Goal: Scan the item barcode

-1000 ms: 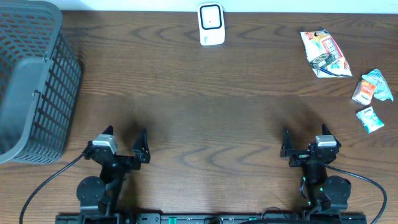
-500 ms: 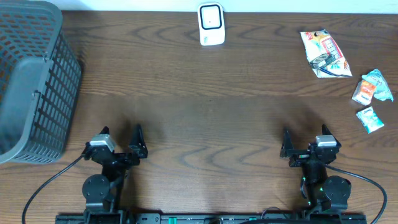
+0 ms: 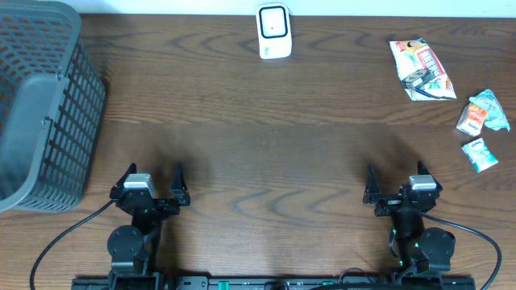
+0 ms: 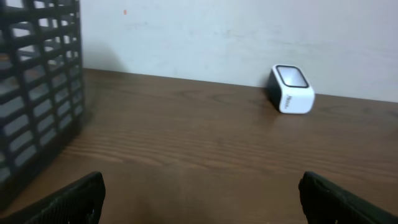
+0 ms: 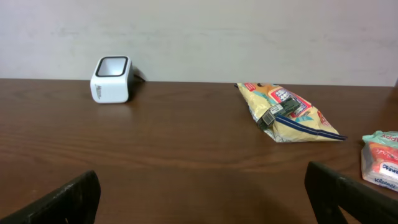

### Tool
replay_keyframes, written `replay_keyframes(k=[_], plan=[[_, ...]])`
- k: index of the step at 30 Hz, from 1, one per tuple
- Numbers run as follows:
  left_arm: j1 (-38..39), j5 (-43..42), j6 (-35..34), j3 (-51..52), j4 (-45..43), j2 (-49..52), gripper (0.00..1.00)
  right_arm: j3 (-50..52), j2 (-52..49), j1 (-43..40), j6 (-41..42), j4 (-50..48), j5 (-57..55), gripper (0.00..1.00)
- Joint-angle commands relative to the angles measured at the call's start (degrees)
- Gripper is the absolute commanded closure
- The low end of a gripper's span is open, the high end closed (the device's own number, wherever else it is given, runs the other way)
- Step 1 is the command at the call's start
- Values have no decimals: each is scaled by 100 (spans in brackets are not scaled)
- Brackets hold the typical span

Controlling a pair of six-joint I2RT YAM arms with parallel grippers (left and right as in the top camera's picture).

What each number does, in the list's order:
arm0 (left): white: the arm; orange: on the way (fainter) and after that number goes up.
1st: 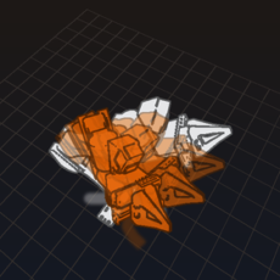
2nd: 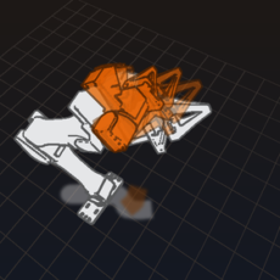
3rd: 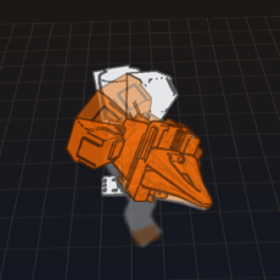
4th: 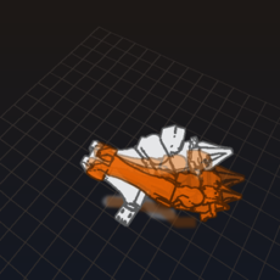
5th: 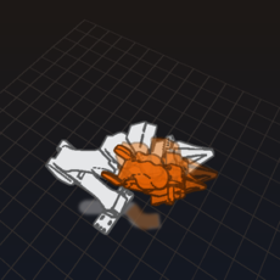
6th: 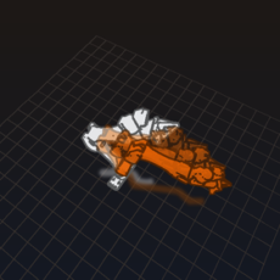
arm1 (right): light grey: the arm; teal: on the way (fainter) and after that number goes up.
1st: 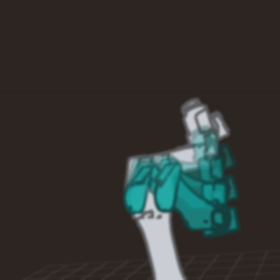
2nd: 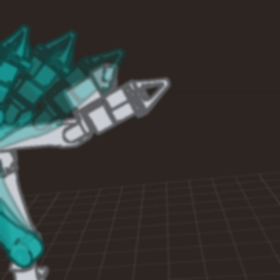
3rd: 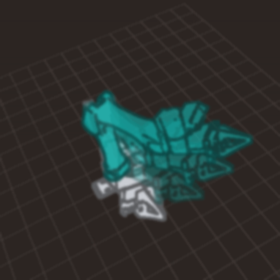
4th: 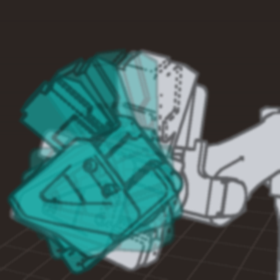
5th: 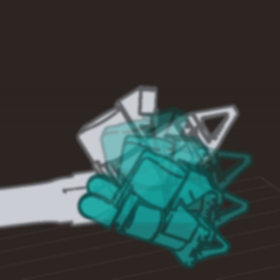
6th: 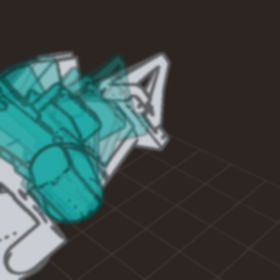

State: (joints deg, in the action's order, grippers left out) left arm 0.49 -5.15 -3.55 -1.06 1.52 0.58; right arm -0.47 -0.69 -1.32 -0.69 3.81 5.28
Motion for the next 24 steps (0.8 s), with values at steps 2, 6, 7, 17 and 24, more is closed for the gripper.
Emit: replay_keyframes(k=[2,6,7,17,24], plan=[[20,243,382,83,267,-50,2,15,37,-9,-66,20,-39,1],[17,243,619,83,269,-50,2,15,37,-9,-66,20,-39,1],[17,245,636,83,269,-50,2,15,37,-9,-66,20,-39,1],[20,243,603,83,273,-48,2,15,37,-9,-66,20,-39,1],[20,245,284,83,271,-48,2,15,37,-9,-66,20,-39,1]])
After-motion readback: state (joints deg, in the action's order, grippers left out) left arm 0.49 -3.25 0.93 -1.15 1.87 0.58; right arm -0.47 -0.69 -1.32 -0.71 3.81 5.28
